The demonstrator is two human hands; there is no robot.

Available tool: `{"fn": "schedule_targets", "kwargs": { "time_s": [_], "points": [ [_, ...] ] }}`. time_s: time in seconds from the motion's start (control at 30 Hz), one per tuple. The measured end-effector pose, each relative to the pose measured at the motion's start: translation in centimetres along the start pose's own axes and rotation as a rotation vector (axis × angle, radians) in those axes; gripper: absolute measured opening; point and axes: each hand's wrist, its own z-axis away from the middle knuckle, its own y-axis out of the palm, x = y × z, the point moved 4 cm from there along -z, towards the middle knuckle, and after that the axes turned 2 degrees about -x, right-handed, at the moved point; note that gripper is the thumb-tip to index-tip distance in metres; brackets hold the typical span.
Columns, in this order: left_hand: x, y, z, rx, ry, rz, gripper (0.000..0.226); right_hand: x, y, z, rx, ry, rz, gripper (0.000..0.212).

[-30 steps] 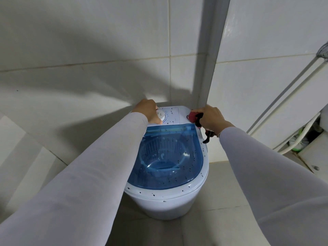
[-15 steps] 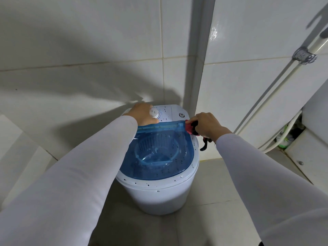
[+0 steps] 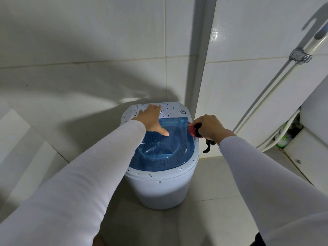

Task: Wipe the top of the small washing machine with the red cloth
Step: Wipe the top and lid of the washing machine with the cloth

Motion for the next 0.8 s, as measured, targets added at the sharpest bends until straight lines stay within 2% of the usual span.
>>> {"fn": "schedule_targets", "kwargs": {
  "time_s": [0.8],
  "points": [
    [-1.5, 0.9, 0.0, 0.018, -0.064, -0.138, 0.114, -0.4, 0.4, 4.6, 0.030, -0.039, 0.082, 0.046]
  ]
}}
